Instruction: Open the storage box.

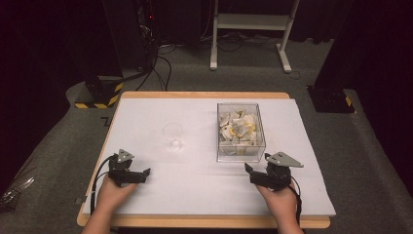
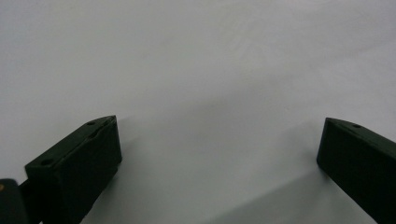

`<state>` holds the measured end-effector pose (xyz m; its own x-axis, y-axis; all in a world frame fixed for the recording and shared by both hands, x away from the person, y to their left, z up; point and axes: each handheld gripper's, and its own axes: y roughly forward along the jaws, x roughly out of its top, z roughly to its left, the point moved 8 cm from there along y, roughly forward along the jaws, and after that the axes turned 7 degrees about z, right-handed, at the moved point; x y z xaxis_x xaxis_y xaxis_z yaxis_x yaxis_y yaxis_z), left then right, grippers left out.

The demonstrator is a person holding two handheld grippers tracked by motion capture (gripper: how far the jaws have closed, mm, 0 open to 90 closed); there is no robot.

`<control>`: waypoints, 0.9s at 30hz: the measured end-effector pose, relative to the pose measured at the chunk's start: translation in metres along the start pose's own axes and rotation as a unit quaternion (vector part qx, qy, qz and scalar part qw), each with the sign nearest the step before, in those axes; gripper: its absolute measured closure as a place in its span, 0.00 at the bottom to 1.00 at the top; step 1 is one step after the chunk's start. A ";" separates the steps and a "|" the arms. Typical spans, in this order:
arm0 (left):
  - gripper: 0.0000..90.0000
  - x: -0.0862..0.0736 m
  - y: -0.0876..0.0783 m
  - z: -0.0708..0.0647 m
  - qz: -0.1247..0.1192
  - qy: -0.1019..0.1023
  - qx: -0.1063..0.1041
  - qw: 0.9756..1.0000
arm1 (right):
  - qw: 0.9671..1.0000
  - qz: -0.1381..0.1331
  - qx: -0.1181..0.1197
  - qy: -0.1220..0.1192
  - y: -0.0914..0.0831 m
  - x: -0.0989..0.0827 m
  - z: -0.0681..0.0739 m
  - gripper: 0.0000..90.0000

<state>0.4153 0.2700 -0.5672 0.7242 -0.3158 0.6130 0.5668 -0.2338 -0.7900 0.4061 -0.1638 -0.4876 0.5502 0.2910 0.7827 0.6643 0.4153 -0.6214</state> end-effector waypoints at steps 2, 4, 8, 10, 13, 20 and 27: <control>0.00 0.000 0.000 0.000 0.001 0.001 0.000 1.000 | 1.000 -0.002 0.001 0.002 0.001 0.001 0.001 0.20; 0.00 0.000 0.000 0.000 0.001 0.001 0.000 1.000 | 1.000 -0.005 0.003 0.003 0.002 0.004 0.002 0.21; 0.00 0.000 0.000 0.000 0.001 0.002 0.001 1.000 | 1.000 -0.006 0.005 0.008 0.008 0.009 0.004 0.22; 0.00 0.000 0.000 0.000 0.001 0.001 0.000 1.000 | 1.000 -0.008 0.005 0.009 0.011 0.011 0.005 0.23; 0.00 0.000 0.000 0.000 0.002 0.002 0.000 1.000 | 1.000 -0.012 0.002 0.008 0.014 0.014 0.006 0.25; 0.00 0.000 0.000 0.000 0.001 0.001 0.000 1.000 | 1.000 -0.016 -0.003 0.012 0.021 0.016 0.005 0.30; 0.00 0.000 0.000 0.000 0.002 0.002 0.000 1.000 | 1.000 -0.010 -0.003 0.021 0.029 0.016 0.006 0.30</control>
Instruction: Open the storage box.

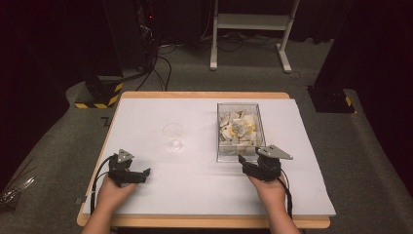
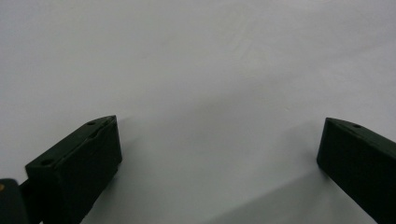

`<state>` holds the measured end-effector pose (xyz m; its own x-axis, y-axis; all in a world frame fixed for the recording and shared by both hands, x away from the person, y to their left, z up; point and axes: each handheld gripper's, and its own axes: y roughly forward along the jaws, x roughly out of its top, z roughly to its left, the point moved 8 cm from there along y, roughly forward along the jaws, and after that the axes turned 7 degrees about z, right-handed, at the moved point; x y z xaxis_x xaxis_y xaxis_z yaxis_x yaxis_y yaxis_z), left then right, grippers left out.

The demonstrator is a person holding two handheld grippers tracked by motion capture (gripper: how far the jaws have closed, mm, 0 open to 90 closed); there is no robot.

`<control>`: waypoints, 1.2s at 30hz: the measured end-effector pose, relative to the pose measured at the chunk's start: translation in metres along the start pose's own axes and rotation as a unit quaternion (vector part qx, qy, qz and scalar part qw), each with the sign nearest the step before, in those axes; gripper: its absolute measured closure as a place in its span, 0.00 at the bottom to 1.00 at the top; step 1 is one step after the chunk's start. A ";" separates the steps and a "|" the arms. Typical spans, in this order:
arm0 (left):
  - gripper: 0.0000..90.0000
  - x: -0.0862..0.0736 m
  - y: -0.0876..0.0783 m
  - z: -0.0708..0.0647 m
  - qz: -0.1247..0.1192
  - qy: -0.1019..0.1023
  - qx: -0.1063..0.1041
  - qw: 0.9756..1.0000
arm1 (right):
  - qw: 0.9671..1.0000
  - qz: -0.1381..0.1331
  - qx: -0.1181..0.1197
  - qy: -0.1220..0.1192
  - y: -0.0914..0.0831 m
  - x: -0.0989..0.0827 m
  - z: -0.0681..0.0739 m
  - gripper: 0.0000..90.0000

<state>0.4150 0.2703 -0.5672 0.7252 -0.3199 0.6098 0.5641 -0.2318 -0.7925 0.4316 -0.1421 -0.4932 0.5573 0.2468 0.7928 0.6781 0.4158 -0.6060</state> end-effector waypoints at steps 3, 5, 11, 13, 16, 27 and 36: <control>0.00 0.000 0.000 0.000 0.000 0.000 0.000 1.000 | 1.000 -0.001 -0.003 -0.003 0.003 0.001 0.001 0.30; 0.00 0.000 0.000 0.000 -0.001 0.000 0.000 1.000 | 1.000 -0.005 -0.003 0.001 0.005 0.003 0.002 0.32; 0.00 0.000 0.000 0.000 -0.001 0.000 0.001 1.000 | 1.000 -0.010 -0.001 0.003 0.010 0.007 0.003 0.36; 0.00 0.000 0.000 0.000 -0.001 0.000 0.000 1.000 | 1.000 -0.010 -0.001 0.003 0.011 0.007 0.003 0.37; 0.00 0.000 0.000 0.000 -0.001 0.000 0.000 1.000 | 1.000 -0.012 -0.002 0.004 0.012 0.010 0.004 0.39; 0.00 0.000 0.000 0.000 -0.001 0.000 0.001 1.000 | 1.000 -0.017 0.001 0.001 0.016 0.011 0.008 0.46; 0.00 0.000 0.000 0.000 -0.001 0.000 0.001 1.000 | 1.000 -0.022 0.003 0.001 0.016 0.010 0.007 0.50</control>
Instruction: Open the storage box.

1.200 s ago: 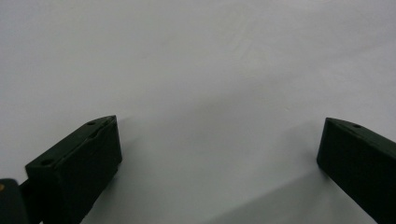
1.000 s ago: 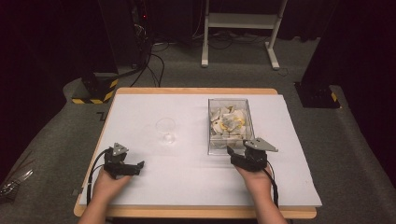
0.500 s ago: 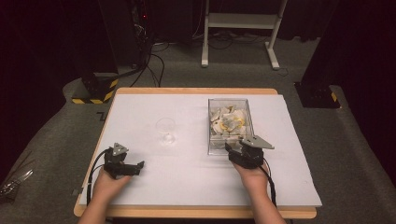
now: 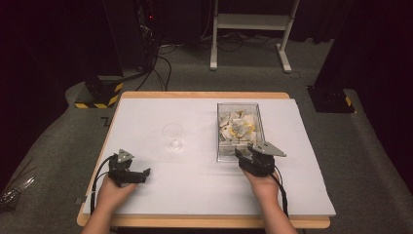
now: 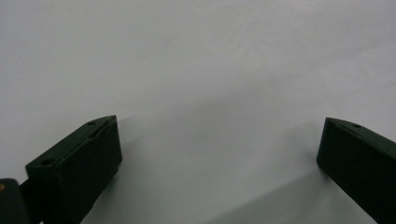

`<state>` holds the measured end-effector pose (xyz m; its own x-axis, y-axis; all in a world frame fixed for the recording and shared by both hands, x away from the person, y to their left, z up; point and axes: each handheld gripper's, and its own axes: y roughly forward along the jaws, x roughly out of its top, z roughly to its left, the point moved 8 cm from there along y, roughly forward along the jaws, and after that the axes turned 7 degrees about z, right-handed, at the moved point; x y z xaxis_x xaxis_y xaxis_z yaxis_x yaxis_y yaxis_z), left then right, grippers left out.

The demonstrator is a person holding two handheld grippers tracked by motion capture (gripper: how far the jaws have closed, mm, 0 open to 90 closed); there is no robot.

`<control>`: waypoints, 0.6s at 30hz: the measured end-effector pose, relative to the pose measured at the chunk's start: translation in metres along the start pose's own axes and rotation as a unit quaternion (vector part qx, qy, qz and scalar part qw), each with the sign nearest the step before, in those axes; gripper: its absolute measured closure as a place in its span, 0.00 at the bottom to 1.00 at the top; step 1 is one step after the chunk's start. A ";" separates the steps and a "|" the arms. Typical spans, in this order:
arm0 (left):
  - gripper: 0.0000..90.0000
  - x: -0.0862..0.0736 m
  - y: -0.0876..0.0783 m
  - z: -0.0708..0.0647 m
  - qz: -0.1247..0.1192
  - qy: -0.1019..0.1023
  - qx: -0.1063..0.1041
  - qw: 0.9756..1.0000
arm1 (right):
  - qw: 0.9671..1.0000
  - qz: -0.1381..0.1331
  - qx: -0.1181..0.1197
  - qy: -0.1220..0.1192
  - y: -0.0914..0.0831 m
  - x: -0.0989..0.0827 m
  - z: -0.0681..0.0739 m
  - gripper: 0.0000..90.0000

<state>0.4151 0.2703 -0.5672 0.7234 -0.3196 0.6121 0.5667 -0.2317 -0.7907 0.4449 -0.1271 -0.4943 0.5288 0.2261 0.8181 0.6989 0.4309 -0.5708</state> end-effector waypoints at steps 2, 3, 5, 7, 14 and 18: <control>0.00 0.000 0.000 0.000 0.000 0.000 0.000 1.000 | 1.000 -0.001 -0.001 -0.001 0.000 0.000 0.000 0.51; 0.00 0.000 0.000 0.000 0.000 0.000 0.000 1.000 | 1.000 -0.001 -0.001 0.000 0.000 -0.001 0.000 0.51; 0.00 0.000 0.000 0.000 0.000 0.000 0.000 1.000 | 1.000 -0.002 0.000 0.005 -0.001 -0.001 0.001 0.51; 0.00 0.000 0.000 0.000 0.000 0.000 0.000 1.000 | 1.000 -0.003 -0.001 0.002 -0.002 -0.002 0.000 0.51; 0.00 0.000 0.000 0.000 0.000 0.001 0.000 1.000 | 1.000 -0.005 0.001 -0.002 -0.005 -0.003 0.002 0.54; 0.00 0.000 0.000 0.000 0.000 0.001 0.000 1.000 | 1.000 -0.005 0.003 -0.003 -0.008 -0.006 0.002 0.55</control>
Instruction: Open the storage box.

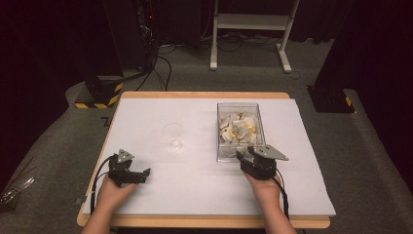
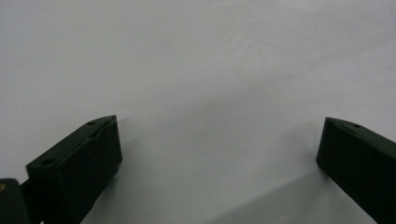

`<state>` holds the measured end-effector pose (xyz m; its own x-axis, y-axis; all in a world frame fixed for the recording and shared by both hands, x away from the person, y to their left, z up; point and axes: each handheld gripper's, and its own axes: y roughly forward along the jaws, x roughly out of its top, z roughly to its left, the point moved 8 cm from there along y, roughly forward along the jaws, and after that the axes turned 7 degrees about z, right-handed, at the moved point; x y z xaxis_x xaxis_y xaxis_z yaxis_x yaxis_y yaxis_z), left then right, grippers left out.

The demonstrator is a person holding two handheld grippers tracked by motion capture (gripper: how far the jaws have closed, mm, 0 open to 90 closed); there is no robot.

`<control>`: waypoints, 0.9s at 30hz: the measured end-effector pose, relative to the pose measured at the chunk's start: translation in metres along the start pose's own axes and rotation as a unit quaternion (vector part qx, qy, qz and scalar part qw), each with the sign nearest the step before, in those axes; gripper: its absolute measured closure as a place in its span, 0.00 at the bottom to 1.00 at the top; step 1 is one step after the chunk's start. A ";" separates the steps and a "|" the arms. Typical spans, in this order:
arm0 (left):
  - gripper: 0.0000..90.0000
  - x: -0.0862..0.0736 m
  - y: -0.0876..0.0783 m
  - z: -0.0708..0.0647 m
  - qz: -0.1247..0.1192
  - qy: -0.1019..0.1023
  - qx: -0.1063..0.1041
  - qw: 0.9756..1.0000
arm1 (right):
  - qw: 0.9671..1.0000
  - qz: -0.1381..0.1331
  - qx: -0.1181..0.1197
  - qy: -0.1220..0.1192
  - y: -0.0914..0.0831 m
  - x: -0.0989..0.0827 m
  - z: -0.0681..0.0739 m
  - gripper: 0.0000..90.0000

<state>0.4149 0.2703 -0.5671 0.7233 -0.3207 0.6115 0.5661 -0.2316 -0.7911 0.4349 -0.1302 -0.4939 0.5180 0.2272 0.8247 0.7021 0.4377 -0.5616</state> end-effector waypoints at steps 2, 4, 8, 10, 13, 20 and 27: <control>0.00 0.000 0.000 0.000 -0.001 -0.002 0.000 1.000 | 1.000 -0.001 0.001 -0.001 -0.002 -0.001 0.001 0.55; 0.00 0.000 0.000 0.000 -0.002 -0.002 0.000 1.000 | 1.000 -0.003 0.002 -0.002 -0.003 -0.003 0.001 0.56; 0.00 0.000 0.000 -0.001 -0.002 -0.004 -0.001 1.000 | 1.000 -0.005 0.003 -0.003 -0.006 -0.006 0.002 0.56; 0.00 0.000 0.000 -0.001 -0.003 -0.004 -0.001 1.000 | 1.000 -0.005 0.002 -0.005 -0.007 -0.007 0.003 0.56; 0.00 0.000 0.000 -0.001 -0.003 -0.004 0.000 1.000 | 1.000 -0.005 0.003 -0.006 -0.010 -0.009 0.005 0.56; 0.00 0.000 0.000 -0.001 -0.003 -0.005 0.000 1.000 | 1.000 -0.005 0.004 -0.008 -0.015 -0.013 0.008 0.56; 0.00 0.000 0.000 -0.001 -0.002 -0.004 0.000 1.000 | 1.000 -0.005 0.003 -0.014 -0.021 -0.016 0.011 0.56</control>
<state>0.4149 0.2696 -0.5672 0.7247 -0.3128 0.6140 0.5680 -0.2335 -0.7893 0.4059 -0.1333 -0.4948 0.4979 0.2465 0.8315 0.7035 0.4459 -0.5535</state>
